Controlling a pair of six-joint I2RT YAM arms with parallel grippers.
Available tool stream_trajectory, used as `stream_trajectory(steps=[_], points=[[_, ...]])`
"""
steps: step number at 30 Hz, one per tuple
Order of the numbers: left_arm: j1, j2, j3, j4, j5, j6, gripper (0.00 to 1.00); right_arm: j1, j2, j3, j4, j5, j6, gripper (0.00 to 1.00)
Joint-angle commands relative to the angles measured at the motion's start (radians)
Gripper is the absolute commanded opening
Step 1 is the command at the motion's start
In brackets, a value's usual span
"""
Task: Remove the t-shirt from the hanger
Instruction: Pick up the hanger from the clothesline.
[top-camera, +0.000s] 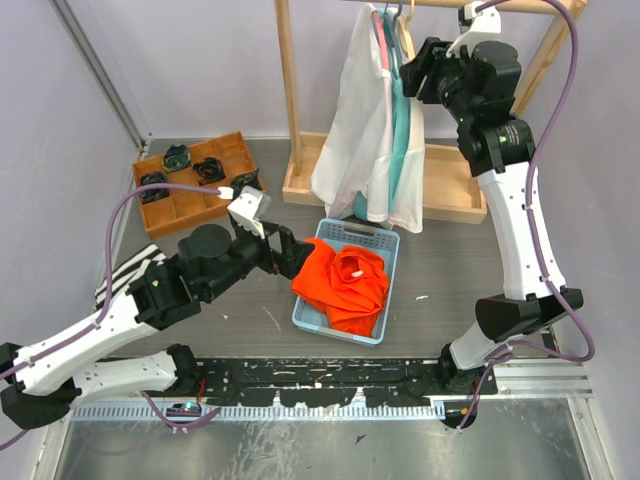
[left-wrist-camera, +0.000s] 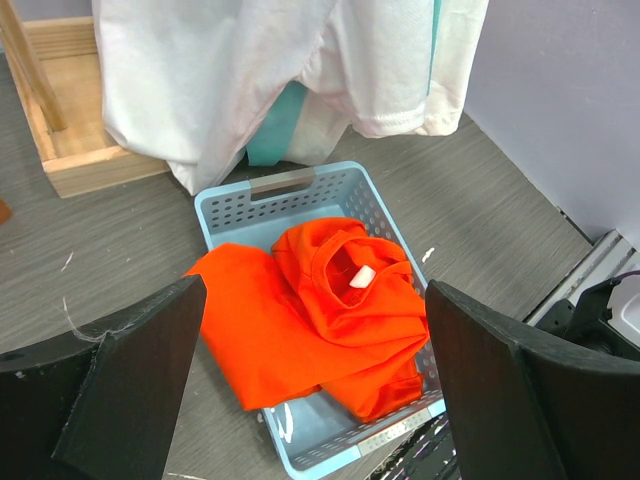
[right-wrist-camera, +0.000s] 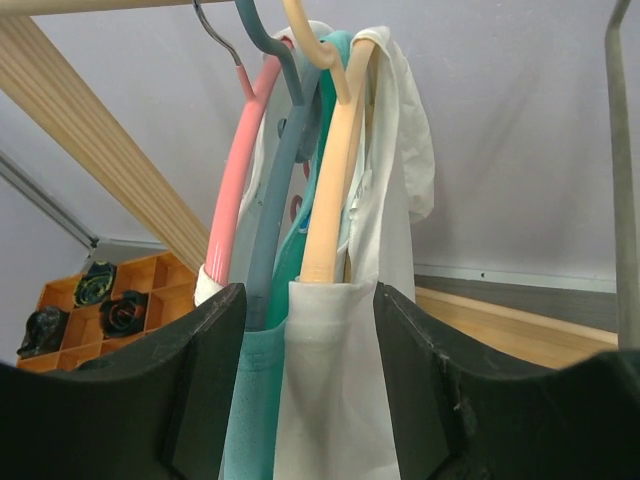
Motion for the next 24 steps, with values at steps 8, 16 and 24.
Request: stream_trajectory(steps=[8,16,24], points=[[-0.003,-0.038,0.011,0.023,-0.009,-0.008,0.98,0.025,-0.043,-0.04,0.06,0.086,-0.013,0.56],[-0.003,-0.047,0.002,0.022,-0.008,-0.013,0.98,0.025,-0.059,-0.059,0.068,0.101,-0.011,0.54],[-0.003,-0.048,-0.002,0.024,-0.008,-0.013,0.98,0.025,-0.086,-0.095,0.073,0.121,-0.015,0.52]])
